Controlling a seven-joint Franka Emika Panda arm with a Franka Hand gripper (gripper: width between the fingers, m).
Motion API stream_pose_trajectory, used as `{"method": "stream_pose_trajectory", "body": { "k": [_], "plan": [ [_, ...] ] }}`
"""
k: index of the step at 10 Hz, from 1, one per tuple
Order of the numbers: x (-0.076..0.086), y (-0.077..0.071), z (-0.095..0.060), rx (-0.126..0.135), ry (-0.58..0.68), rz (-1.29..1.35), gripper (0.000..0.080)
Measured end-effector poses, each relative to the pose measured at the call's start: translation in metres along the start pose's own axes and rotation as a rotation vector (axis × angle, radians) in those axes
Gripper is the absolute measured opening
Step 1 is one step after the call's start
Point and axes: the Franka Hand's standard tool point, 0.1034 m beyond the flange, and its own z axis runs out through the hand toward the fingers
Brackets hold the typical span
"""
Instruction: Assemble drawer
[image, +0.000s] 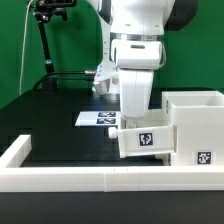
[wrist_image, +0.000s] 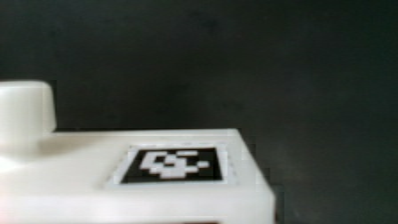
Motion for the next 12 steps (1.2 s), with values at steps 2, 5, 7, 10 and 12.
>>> {"method": "stream_pose_trajectory", "body": {
  "k": [2,5,7,10,12],
  "plan": [
    [-0.001,0.000,0.000,0.001,0.000,0.002,0.0044],
    [0.006,0.001,-0.001,-0.002,-0.011,-0.043,0.0044],
    [0.007,0.002,-0.002,-0.014,-0.011,-0.050,0.0044],
    [0.006,0.002,-0.001,-0.014,-0.012,-0.049,0.0044],
    [0.012,0.001,-0.002,-0.010,-0.013,-0.046,0.0044]
  ]
}}
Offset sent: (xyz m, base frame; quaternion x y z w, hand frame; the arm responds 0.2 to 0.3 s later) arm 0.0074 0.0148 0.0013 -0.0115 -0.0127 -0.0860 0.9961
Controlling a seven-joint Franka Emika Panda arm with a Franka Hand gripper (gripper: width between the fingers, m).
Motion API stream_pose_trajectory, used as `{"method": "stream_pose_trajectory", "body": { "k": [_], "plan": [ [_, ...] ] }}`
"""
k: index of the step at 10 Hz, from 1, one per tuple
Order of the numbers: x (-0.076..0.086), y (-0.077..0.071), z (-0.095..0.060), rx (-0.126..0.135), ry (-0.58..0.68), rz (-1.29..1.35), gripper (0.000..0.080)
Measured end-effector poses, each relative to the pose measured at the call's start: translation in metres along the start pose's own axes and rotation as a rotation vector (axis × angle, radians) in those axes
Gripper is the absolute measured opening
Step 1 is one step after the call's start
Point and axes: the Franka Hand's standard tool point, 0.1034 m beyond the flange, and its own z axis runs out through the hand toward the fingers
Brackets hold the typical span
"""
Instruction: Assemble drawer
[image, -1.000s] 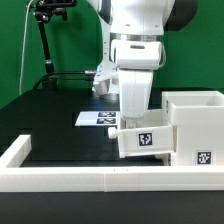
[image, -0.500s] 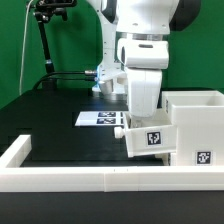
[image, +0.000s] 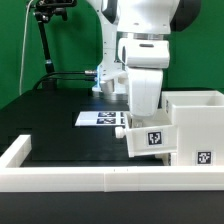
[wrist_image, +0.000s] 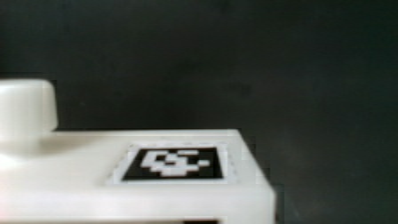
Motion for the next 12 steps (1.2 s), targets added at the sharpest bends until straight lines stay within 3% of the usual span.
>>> {"method": "stream_pose_trajectory", "body": {
  "k": [2,5,7,8,9,10,12],
  "plan": [
    [0.000,0.000,-0.001,0.016,-0.005,0.002,0.0044],
    [-0.001,0.000,-0.002,0.020,-0.007,0.004,0.0044],
    [-0.003,-0.001,-0.001,0.022,-0.007,0.000,0.0355],
    [-0.006,-0.004,-0.001,0.026,-0.007,0.003,0.0355],
    [-0.006,-0.007,-0.004,0.026,-0.007,0.007,0.0539],
    [-0.006,-0.008,-0.010,0.019,-0.008,0.012,0.0615],
    [-0.008,-0.005,-0.027,0.029,-0.018,0.019,0.0642]
  ]
}}
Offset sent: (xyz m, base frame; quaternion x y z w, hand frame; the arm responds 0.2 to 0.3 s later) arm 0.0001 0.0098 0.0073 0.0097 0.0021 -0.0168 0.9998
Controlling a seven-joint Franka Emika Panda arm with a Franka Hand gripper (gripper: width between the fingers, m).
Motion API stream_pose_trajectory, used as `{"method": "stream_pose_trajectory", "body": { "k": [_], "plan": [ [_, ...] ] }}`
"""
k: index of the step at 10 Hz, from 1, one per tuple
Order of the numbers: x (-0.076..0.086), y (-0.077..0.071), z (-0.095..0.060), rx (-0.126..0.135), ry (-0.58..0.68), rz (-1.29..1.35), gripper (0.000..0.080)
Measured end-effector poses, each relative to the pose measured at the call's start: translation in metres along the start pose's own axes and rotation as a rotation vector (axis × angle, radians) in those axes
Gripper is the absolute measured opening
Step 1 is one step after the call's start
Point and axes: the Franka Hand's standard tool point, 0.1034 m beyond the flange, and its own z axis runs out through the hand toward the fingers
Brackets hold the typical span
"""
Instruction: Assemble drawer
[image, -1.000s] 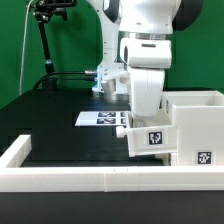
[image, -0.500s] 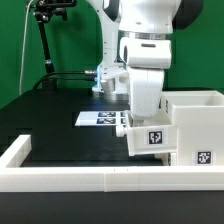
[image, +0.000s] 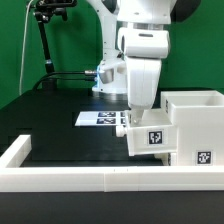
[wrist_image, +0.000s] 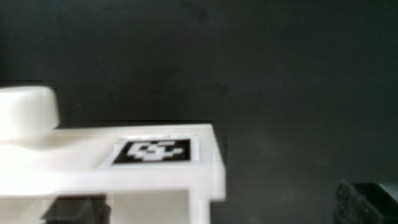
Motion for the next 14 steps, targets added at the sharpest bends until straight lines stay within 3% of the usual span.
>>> {"method": "stream_pose_trajectory", "body": {
  "k": [2,3,5,8,10,14],
  "plan": [
    [-0.013,0.008,-0.026,0.020,-0.019,0.001,0.0648],
    [-0.024,0.009,-0.028,0.022,-0.022,-0.004,0.0649],
    [-0.053,0.006,-0.022,0.033,-0.023,-0.043,0.0649],
    [-0.060,0.005,-0.020,0.038,-0.007,-0.043,0.0649],
    [-0.071,0.007,-0.004,0.058,0.084,-0.042,0.0649],
    [-0.082,0.016,0.009,0.073,0.204,0.020,0.0649]
  ]
}}
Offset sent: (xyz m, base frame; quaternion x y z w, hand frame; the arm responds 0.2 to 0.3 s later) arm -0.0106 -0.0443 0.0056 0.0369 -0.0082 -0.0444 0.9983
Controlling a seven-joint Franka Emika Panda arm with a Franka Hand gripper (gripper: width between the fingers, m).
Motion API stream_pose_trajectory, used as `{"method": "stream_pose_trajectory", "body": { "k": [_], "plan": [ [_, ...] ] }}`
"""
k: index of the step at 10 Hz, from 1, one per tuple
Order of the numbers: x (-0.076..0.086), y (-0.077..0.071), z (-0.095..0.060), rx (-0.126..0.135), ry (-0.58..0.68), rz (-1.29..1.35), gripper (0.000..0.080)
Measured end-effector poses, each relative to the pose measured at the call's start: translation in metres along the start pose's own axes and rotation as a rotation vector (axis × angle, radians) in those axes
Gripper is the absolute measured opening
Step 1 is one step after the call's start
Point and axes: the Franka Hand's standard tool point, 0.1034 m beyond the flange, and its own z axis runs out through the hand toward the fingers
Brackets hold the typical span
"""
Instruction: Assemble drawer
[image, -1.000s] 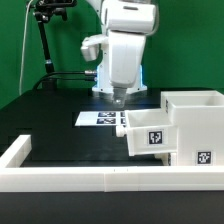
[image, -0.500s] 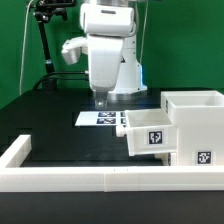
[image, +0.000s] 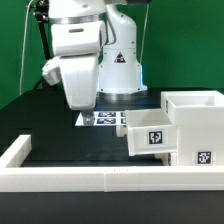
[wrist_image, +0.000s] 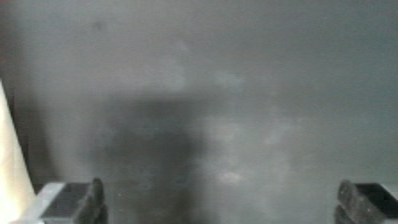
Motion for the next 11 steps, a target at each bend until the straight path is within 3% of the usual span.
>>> {"method": "stream_pose_trajectory", "body": {
  "k": [2,6,11],
  "plan": [
    [0.005,0.001,0.005,0.010,0.034,0.045,0.0649],
    [0.042,0.001,0.016,0.031,0.043,0.050,0.0649],
    [0.044,0.002,0.017,0.023,0.034,0.030,0.0649]
  ]
}}
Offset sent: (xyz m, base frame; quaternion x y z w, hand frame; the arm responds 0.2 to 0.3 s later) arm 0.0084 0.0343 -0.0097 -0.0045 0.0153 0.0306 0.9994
